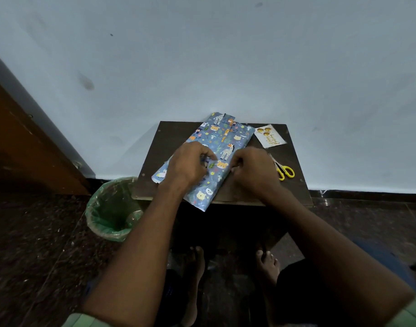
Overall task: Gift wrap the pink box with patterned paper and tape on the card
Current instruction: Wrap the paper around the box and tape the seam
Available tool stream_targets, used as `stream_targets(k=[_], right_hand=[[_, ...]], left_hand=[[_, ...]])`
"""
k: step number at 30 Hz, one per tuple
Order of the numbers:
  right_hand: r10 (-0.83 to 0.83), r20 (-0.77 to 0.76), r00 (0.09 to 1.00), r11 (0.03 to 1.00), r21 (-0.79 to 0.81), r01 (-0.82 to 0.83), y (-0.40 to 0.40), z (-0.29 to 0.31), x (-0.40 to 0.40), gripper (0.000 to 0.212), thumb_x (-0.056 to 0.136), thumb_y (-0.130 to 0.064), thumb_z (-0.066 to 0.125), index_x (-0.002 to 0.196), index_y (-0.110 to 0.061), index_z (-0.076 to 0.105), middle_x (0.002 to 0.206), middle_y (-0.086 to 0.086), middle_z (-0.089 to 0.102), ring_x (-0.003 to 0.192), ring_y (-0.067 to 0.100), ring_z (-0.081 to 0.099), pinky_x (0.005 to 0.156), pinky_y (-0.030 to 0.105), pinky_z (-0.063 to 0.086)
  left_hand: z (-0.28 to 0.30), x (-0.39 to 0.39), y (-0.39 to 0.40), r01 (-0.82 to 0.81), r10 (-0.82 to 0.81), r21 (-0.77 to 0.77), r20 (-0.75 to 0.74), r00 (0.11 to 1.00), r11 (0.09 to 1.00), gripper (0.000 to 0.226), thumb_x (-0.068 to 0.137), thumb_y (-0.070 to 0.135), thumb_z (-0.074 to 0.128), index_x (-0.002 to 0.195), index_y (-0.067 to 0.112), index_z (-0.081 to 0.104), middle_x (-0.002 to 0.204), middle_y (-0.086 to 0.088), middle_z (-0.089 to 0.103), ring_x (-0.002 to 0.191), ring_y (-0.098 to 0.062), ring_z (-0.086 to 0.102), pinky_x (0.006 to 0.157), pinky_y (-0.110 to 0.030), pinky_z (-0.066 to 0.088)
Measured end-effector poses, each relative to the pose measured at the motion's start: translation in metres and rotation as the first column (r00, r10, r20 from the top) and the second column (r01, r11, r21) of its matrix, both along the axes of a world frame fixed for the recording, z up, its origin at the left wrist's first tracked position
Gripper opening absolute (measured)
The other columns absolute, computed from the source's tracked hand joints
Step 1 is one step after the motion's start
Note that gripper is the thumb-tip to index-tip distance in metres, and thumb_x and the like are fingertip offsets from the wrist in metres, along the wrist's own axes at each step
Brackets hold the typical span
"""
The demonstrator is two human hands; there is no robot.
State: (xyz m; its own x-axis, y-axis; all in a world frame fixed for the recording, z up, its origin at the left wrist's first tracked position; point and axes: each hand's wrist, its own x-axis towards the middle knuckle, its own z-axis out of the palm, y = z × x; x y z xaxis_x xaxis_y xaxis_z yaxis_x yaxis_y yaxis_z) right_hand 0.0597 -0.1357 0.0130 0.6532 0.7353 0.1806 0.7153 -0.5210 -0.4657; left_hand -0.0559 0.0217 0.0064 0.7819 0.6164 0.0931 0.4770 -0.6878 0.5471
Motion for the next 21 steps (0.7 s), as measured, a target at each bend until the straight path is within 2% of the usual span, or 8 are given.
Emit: stream_targets(k=[2, 5, 8, 10, 13, 15, 18, 21], right_hand=[[-0.052, 0.079, 0.995, 0.989, -0.136, 0.063, -0.008, 0.001, 0.010, 0.019, 0.079, -0.033, 0.077, 0.080, -0.016, 0.070, 0.090, 0.006, 0.072, 0.094, 0.031, 0.065, 0.073, 0.034, 0.046], [-0.046, 0.079, 0.996, 0.966, -0.251, 0.064, -0.015, -0.006, 0.008, 0.035, 0.082, -0.029, 0.075, 0.063, -0.017, 0.048, 0.085, 0.011, 0.069, 0.090, 0.035, 0.065, 0.071, 0.035, 0.046], [-0.100, 0.061, 0.993, 0.986, -0.127, 0.107, -0.016, -0.007, 0.007, 0.023, 0.077, -0.017, 0.070, 0.061, -0.012, 0.055, 0.072, 0.009, 0.065, 0.077, 0.033, 0.064, 0.067, 0.038, 0.054], [-0.127, -0.021, 0.992, 0.992, -0.017, 0.127, -0.019, -0.004, 0.009, 0.015, 0.076, -0.016, 0.072, 0.065, -0.011, 0.062, 0.072, 0.003, 0.065, 0.074, 0.026, 0.062, 0.062, 0.034, 0.047], [-0.110, -0.124, 0.986, 0.983, 0.133, 0.127, -0.024, 0.003, 0.007, 0.013, 0.082, -0.022, 0.076, 0.071, -0.018, 0.071, 0.072, -0.007, 0.069, 0.072, 0.011, 0.062, 0.061, 0.027, 0.041], [-0.083, -0.134, 0.988, 0.964, 0.240, 0.113, -0.025, 0.006, 0.008, 0.010, 0.081, -0.022, 0.078, 0.074, -0.021, 0.071, 0.072, -0.011, 0.069, 0.069, 0.005, 0.062, 0.058, 0.013, 0.039], [-0.070, -0.052, 0.996, 0.940, 0.332, 0.083, -0.022, 0.001, 0.008, 0.012, 0.079, -0.018, 0.078, 0.075, -0.023, 0.068, 0.076, -0.010, 0.067, 0.070, 0.006, 0.060, 0.062, 0.018, 0.044], [-0.055, -0.016, 0.998, 0.919, 0.390, 0.057, -0.018, -0.002, 0.005, 0.015, 0.078, -0.010, 0.077, 0.075, -0.019, 0.065, 0.076, -0.008, 0.065, 0.070, 0.008, 0.057, 0.062, 0.019, 0.042]], left_hand=[[-0.003, 0.005, -0.003, -0.009, 0.018, -0.088, 0.095, 0.995, 0.996, 0.036, 0.091, 0.001, 0.062, 0.096, 0.031, 0.082, 0.071, 0.006, 0.076, 0.060, -0.014, 0.071, 0.073, -0.039, 0.062], [-0.005, 0.014, -0.009, -0.013, 0.039, -0.117, 0.221, 0.974, 0.993, 0.034, 0.093, 0.003, 0.061, 0.099, 0.029, 0.082, 0.078, 0.011, 0.079, 0.063, 0.001, 0.070, 0.072, -0.030, 0.063], [-0.008, 0.023, -0.012, -0.005, 0.058, -0.153, 0.341, 0.938, 0.988, 0.027, 0.096, 0.005, 0.068, 0.102, 0.026, 0.084, 0.094, 0.016, 0.080, 0.079, 0.005, 0.071, 0.075, -0.017, 0.059], [-0.009, 0.026, -0.015, 0.006, 0.068, -0.203, 0.360, 0.930, 0.979, 0.025, 0.097, 0.006, 0.069, 0.104, 0.025, 0.083, 0.096, 0.017, 0.079, 0.080, 0.004, 0.072, 0.073, -0.013, 0.056], [-0.010, 0.033, -0.018, 0.053, 0.052, -0.307, 0.323, 0.945, 0.950, 0.023, 0.099, 0.008, 0.069, 0.105, 0.025, 0.083, 0.091, 0.014, 0.080, 0.079, -0.003, 0.076, 0.074, -0.020, 0.060], [-0.008, 0.037, -0.021, 0.054, 0.080, -0.391, 0.320, 0.944, 0.919, 0.017, 0.102, 0.015, 0.068, 0.106, 0.021, 0.084, 0.086, 0.009, 0.080, 0.076, -0.009, 0.076, 0.072, -0.028, 0.062], [0.001, 0.039, -0.030, 0.066, 0.258, -0.700, 0.347, 0.902, 0.711, 0.024, 0.107, 0.022, 0.064, 0.102, 0.007, 0.082, 0.082, 0.000, 0.078, 0.070, -0.013, 0.070, 0.067, -0.027, 0.058], [0.012, 0.041, -0.036, 0.119, 0.374, -0.878, 0.315, 0.872, 0.464, 0.027, 0.105, 0.027, 0.068, 0.100, 0.002, 0.079, 0.084, -0.007, 0.079, 0.074, -0.015, 0.076, 0.070, -0.022, 0.063]])
